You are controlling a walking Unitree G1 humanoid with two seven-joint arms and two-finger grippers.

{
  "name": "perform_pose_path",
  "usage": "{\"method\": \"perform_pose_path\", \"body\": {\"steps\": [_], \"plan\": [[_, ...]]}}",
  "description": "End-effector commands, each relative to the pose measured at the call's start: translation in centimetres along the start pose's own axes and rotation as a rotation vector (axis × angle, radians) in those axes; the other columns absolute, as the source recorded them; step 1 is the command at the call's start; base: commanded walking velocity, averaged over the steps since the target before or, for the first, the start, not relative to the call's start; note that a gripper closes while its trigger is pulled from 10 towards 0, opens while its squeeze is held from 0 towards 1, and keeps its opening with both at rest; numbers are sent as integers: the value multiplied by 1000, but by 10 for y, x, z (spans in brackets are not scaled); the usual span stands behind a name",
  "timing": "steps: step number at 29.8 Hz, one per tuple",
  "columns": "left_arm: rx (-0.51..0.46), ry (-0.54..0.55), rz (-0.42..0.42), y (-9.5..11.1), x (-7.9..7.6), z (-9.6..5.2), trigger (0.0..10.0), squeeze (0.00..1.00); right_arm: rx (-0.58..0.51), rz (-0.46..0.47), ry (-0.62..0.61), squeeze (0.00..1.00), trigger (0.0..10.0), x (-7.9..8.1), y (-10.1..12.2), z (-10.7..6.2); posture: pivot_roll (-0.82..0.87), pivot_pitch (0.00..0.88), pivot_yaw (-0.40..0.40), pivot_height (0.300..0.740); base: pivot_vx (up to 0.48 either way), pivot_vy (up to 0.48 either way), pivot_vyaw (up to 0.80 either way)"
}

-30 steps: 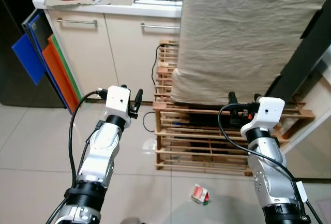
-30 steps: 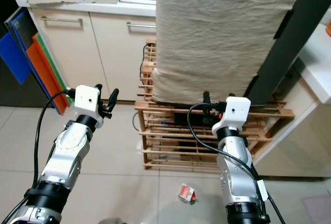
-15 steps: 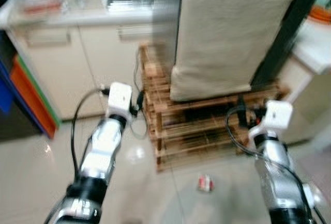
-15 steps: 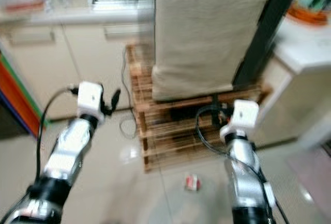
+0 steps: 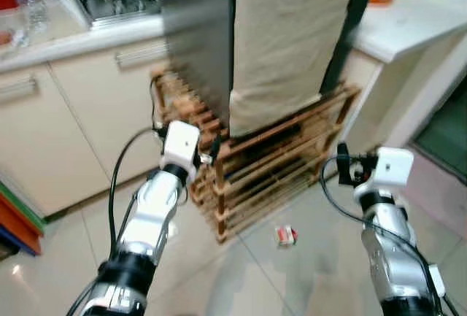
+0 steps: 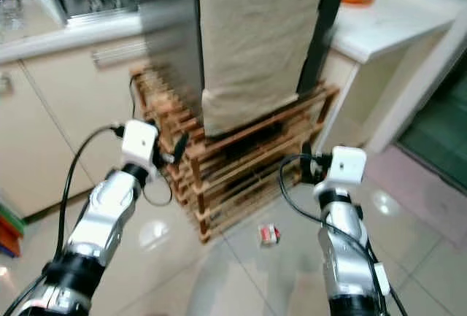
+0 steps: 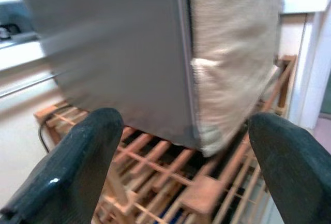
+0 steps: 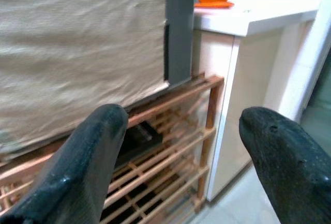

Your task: Restocking fridge

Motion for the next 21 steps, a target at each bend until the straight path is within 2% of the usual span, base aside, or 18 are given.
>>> {"method": "perform_pose_path", "body": {"steps": [1,7,10,11,18,21], "plan": [[11,0,15,-1,2,0,10000,0,-7,-10,14,0,10000,5,3,2,89,0,11,740,0,0,0],[8,-10,1,1,2,1,10000,0,-15,-13,11,0,10000,6,4,2,85,0,13,740,80,0,0],[-13,-13,-13,5,1,2,10000,0,-13,-16,12,0,10000,6,4,2,85,0,14,740,389,279,0],[-25,-12,-9,8,1,2,10000,0,-18,17,16,0,10000,7,5,2,85,0,13,740,458,0,-469],[-50,-29,7,15,-2,4,10000,0,-13,-4,14,0,10000,6,4,3,86,0,13,740,479,0,-743],[-62,-43,8,18,-4,4,10000,0,-7,-23,23,0,10000,7,2,4,87,0,13,740,445,92,0]]}}
Point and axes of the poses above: a point about 5 cm out from each wrist's last joint towards the gripper, its own z axis pointing out of the wrist towards the gripper, its own y axis along the axis of the wrist's last joint, x = y × z, the point moved 5 cm from there along z, pointing out of the wrist towards the gripper, and after that the axes turned 7 degrees about -z, right-handed, at the moved point
